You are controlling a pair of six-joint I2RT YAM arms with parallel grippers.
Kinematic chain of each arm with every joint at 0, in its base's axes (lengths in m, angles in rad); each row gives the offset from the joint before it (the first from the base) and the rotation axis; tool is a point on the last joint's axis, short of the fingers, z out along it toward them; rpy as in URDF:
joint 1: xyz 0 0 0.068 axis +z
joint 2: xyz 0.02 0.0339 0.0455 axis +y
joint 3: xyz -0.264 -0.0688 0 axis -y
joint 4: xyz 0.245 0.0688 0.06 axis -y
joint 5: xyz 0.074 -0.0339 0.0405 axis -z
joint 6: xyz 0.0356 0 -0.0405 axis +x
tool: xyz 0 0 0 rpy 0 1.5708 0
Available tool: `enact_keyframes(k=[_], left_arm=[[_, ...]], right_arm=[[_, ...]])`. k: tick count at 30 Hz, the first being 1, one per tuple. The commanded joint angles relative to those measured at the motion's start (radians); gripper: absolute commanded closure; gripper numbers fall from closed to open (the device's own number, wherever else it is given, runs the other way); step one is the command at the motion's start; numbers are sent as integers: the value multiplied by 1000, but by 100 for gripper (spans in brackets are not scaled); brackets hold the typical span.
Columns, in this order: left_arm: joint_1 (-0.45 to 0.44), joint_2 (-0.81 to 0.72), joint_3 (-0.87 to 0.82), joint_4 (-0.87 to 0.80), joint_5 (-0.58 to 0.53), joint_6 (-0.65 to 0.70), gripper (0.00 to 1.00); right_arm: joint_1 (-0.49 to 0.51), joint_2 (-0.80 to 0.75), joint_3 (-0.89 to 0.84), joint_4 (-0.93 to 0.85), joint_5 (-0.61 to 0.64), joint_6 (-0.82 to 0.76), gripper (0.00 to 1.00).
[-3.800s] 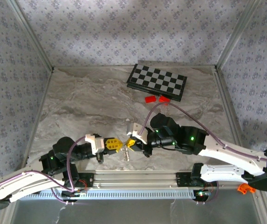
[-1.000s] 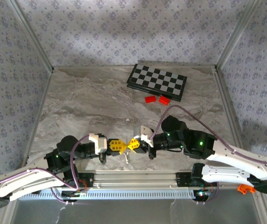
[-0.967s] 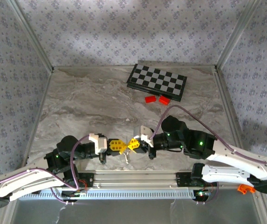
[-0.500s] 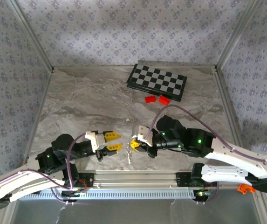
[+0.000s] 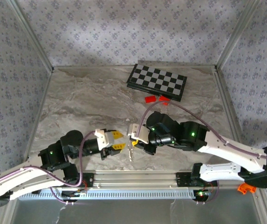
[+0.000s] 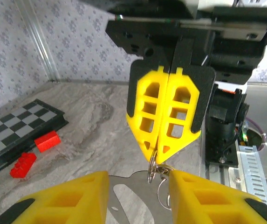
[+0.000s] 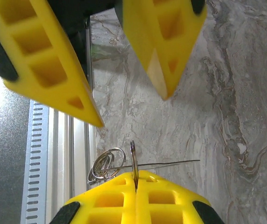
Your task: Put the keys on the keyring
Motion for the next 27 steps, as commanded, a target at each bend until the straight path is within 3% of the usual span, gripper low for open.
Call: enact_keyframes(k=[1,10,27], left_arm=[[-2,12,42,19,8,15,64],[-2,53,43,13,15,29,65],[-2,101,47,21,36,24,85]], right_arm=[[-3,-4,24,-16,-1,-16,100],[-3,-12,-6,14,-16,8,100],[-1,-19,-28,36,-37,21,100]])
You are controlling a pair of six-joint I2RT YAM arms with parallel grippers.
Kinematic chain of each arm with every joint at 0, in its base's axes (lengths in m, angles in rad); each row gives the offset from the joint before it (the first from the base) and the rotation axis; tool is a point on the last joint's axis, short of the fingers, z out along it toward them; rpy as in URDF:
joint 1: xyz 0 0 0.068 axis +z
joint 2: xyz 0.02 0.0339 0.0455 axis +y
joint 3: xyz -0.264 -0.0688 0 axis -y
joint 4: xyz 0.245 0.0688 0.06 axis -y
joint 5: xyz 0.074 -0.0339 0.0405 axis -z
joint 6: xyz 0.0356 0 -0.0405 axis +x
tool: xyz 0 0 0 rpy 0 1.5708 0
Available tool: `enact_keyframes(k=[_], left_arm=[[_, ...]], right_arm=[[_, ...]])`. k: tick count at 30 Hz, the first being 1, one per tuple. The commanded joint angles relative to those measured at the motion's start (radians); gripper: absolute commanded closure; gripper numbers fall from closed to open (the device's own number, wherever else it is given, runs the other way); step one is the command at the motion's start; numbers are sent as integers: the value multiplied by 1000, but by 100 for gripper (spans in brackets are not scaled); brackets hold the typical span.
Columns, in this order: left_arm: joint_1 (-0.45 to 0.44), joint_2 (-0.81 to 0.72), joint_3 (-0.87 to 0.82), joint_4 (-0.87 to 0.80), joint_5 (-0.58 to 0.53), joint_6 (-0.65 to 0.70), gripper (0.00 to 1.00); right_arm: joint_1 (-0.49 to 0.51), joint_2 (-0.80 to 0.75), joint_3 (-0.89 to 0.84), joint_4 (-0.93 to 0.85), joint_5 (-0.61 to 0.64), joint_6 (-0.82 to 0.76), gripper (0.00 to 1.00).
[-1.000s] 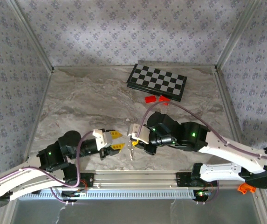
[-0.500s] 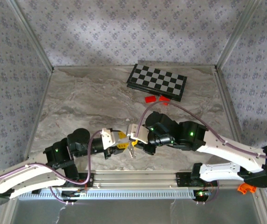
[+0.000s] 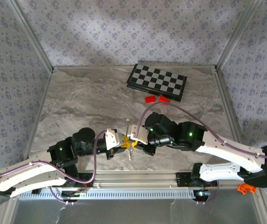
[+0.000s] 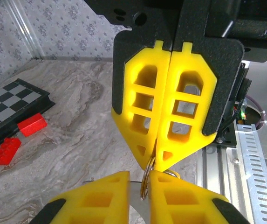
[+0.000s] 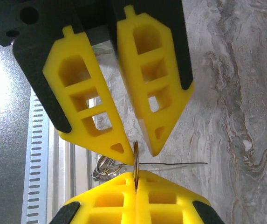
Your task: Put the keys on the keyring
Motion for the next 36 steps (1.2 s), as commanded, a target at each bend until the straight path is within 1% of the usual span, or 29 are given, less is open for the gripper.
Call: enact_keyframes(k=[1,5,9,14,15,19,21,22,25,30,36], left_arm=[[-1,4,37,20,11,8,85],[-1,14,37,26,26,8,89],[-1,17,37,35,34,8,100],[-1,-8,37,68,31,-7,100],[0,-26,33,86,32,-14,100],[-1,-94,-22,183,49,-29,100],[-1,-126,-43,211,68,-39,100],[-1,-139,-50,216,78,-42,100],[-1,-171,-62,225,98,-55,100],[-1,-216,-88,286,129,-75,100],[-1,-247,-123,353,142,-85,100]], right_arm=[[-3,-19,-5,28,-31,17,100],[-2,-12,-5,31,-42,16,100],[-3,-13,-5,34,-43,19,100],[-3,-27,-5,41,-35,30,100],[-4,-34,-30,50,-36,36,99],[-4,-66,-70,111,-45,47,73],[-3,-92,-90,144,-40,53,65],[-3,-106,-100,146,-35,55,64],[-2,-160,-142,236,-44,60,62],[6,-244,-213,383,-86,77,54],[10,-250,-230,430,-149,87,53]])
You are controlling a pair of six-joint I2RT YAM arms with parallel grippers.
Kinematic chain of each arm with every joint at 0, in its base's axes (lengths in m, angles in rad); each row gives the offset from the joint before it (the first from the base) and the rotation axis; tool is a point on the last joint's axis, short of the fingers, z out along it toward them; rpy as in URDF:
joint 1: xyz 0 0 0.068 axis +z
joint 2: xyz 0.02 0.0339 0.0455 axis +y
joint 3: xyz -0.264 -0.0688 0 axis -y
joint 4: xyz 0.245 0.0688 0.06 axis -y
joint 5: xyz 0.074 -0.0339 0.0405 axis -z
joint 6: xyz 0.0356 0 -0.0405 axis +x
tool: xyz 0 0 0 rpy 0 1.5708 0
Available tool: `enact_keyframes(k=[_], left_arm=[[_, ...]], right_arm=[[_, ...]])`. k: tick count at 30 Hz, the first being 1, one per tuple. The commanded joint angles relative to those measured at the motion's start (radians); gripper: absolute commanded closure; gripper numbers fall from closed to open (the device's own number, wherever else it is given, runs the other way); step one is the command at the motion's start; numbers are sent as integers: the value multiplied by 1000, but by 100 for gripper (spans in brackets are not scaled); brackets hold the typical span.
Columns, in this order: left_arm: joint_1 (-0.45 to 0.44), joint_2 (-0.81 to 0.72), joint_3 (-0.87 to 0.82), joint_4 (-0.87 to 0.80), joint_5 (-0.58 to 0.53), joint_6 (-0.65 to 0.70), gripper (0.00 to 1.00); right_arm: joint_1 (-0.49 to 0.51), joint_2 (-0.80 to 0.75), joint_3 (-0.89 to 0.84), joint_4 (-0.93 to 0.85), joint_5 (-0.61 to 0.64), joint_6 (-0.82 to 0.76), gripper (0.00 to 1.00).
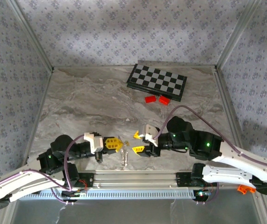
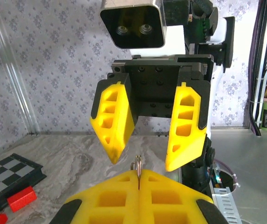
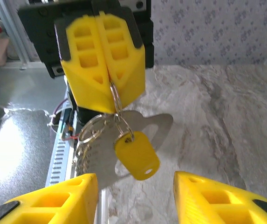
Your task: Put the keys on the keyring
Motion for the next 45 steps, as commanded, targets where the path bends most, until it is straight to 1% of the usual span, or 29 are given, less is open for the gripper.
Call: enact_keyframes(k=[1,6,12,20,29,36,45], left_arm=[[-2,-16,-6,102,32,-21,100],[-1,-11,-19,126,56,-36,100],[-2,-14,-27,130,65,-39,100],[-2,-8,-23,127,72,-37,100],[-1,-9,-21,127,83,-38,100],[-1,-9,-17,129,94,-37,100],[-1,-10,-27,151,114,-41,100]], right_arm=[[10,-2,-18,71,-51,22,53],[16,1,-31,117,-57,31,57],[18,-1,-27,134,-96,34,61],[18,19,-28,131,-105,33,77],[19,27,-24,125,-99,27,87],[18,33,-27,114,-105,23,100],[18,56,-28,93,-100,16,100]])
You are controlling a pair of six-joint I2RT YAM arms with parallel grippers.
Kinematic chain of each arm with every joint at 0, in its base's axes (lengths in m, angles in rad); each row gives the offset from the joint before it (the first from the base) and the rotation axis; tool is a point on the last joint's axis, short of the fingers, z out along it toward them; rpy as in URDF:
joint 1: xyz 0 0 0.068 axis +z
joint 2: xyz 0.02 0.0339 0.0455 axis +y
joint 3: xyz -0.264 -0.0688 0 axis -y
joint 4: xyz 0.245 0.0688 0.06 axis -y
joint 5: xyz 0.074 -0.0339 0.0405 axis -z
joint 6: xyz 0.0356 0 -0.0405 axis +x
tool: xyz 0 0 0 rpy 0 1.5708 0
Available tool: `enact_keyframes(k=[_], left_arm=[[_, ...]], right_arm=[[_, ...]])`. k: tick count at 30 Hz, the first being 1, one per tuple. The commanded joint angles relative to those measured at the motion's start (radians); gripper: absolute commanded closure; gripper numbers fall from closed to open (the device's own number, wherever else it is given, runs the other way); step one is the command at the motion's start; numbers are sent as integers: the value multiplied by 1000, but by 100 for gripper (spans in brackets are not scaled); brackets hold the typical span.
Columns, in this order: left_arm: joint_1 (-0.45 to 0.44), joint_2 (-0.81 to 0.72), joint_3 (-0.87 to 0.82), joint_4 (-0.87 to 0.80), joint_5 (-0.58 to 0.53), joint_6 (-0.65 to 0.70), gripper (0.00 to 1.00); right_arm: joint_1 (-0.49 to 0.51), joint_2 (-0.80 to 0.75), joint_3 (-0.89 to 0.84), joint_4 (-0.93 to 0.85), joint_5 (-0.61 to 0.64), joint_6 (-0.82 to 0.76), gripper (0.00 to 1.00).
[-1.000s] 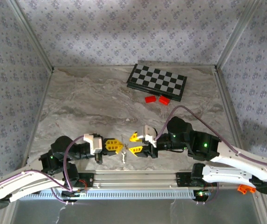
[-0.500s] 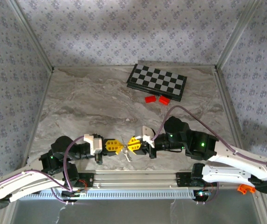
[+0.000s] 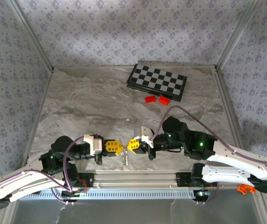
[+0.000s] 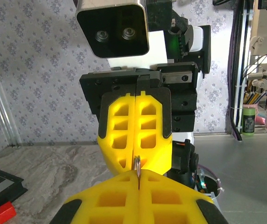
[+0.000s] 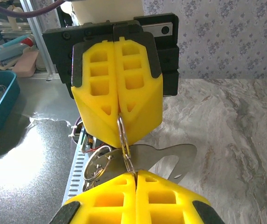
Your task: Put the keys on the keyring
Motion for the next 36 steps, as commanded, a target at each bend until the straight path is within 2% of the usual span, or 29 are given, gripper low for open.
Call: enact_keyframes(k=[1,13,23,30,33,36], left_arm=[[-1,-7,11,83,37,-15,100],[0,5,-6,128,50,-21,100],[-2,10,-9,145,52,-22,100],[-1,5,-4,139,48,-28,100],[-2,5,-9,159,51,-34,100],[-2,8,-11,172,59,-43,100]], right_arm=[[5,11,-3,-10,-8,-10,100],[12,37,9,-14,-68,-14,100],[27,18,11,-21,-33,-25,100],[20,-60,-20,23,-10,-8,75],[18,-71,-19,27,-6,-4,70],[18,-73,-15,29,-8,-4,69]])
